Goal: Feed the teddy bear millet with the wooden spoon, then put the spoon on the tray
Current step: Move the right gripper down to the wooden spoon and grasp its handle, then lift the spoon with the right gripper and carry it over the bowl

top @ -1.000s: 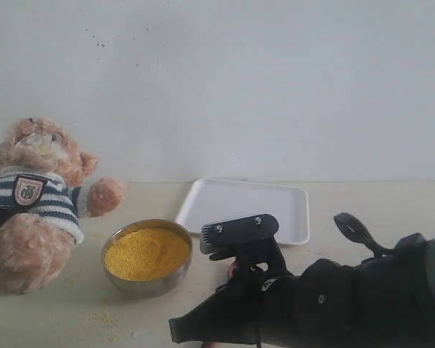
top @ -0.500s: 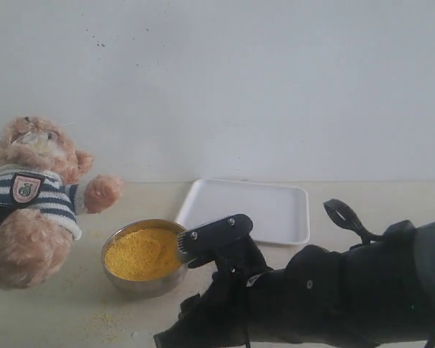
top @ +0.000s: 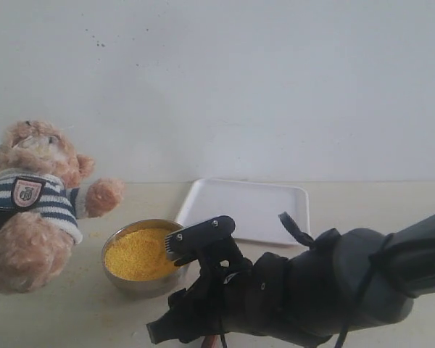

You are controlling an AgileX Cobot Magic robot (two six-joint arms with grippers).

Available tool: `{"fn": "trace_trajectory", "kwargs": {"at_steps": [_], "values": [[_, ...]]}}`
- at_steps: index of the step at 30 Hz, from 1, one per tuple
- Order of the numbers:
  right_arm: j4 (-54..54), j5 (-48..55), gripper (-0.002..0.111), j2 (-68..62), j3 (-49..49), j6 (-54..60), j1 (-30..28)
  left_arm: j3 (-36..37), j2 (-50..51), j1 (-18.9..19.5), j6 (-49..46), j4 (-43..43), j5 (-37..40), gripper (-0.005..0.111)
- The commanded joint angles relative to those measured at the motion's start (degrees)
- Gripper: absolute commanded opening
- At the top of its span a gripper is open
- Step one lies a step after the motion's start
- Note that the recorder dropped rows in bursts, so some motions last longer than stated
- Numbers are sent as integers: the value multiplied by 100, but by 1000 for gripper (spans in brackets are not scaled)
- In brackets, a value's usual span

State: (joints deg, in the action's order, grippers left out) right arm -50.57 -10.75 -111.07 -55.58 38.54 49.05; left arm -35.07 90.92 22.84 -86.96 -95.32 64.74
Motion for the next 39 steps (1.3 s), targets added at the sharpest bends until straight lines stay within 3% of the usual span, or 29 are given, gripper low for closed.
{"fn": "trace_trajectory", "kwargs": {"at_steps": [1, 21, 24, 28, 34, 39], "values": [[-50, -58, 59, -160, -38, 126, -142, 0, -44, -25, -30, -129, 285, 4], [-142, 333, 59, -533, -38, 255, -342, 0, -44, -25, -30, -136, 292, 4], [-156, 359, 42, -533, -38, 243, -342, 0, -44, -25, -30, -136, 292, 4], [-156, 586, 0, -533, -38, -66, -342, 0, -44, -25, -30, -136, 292, 4], [-277, 1038, 0, -450, 129, -1283, -884, 0, -44, -25, -30, -136, 438, 4], [-263, 1075, 0, 195, 657, -846, -1615, 0, -44, -25, -30, -136, 448, 4]]}}
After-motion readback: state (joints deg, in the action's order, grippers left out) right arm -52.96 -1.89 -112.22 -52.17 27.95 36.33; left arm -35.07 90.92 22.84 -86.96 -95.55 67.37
